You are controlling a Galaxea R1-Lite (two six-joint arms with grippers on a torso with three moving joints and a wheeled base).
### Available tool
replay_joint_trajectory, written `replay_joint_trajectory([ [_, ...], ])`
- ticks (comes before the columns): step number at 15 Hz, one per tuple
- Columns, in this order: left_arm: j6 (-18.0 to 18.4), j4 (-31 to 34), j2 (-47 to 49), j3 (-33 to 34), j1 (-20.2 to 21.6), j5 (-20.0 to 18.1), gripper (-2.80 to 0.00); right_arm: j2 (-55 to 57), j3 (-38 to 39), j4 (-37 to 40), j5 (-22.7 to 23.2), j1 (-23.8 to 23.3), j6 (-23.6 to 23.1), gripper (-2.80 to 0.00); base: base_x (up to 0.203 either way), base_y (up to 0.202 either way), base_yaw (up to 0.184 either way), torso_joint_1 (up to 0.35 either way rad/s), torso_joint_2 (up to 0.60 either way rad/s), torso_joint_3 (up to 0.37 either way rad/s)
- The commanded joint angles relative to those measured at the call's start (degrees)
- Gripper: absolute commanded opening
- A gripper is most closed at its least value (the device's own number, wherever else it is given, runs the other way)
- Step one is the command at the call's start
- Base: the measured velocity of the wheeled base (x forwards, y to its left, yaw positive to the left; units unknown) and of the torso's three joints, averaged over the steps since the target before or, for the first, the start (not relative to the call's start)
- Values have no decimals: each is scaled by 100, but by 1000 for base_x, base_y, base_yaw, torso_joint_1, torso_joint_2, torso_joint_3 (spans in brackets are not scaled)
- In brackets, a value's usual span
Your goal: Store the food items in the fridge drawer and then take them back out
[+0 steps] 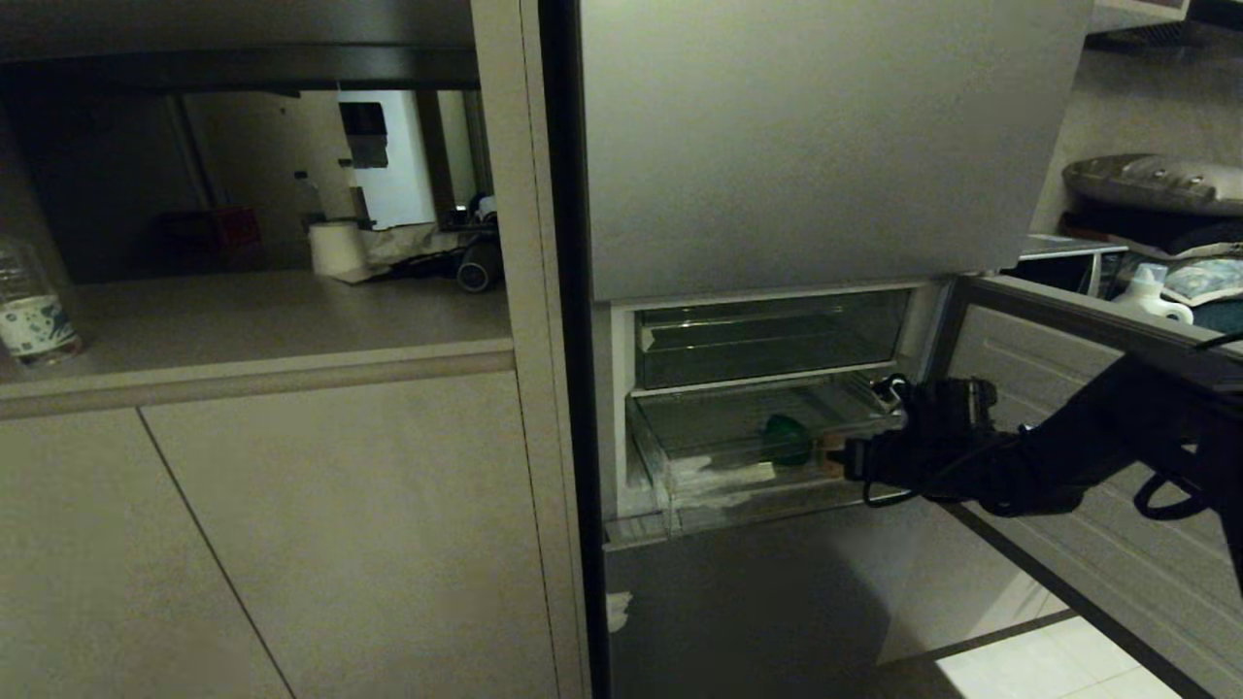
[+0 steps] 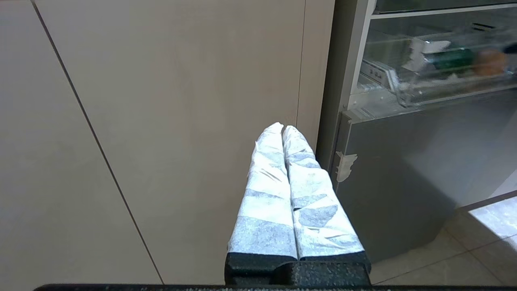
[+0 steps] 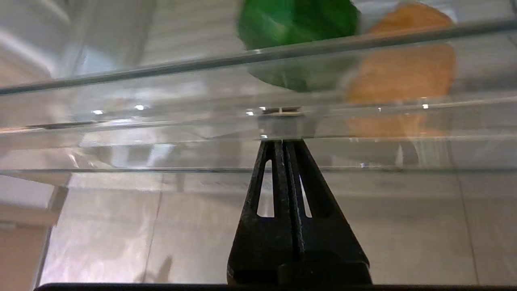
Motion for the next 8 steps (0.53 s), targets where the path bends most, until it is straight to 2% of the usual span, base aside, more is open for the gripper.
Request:
replay_joint_trajectory([
  [1,-1,3,9,0,0,1,-280,610,-631,-202,13,52,123,-280,0,0,0,0,0,0],
  [8,-1,5,9,0,0,1,-280,1431,-1781,-789,-29,104,307,-280,0,0,0,0,0,0],
])
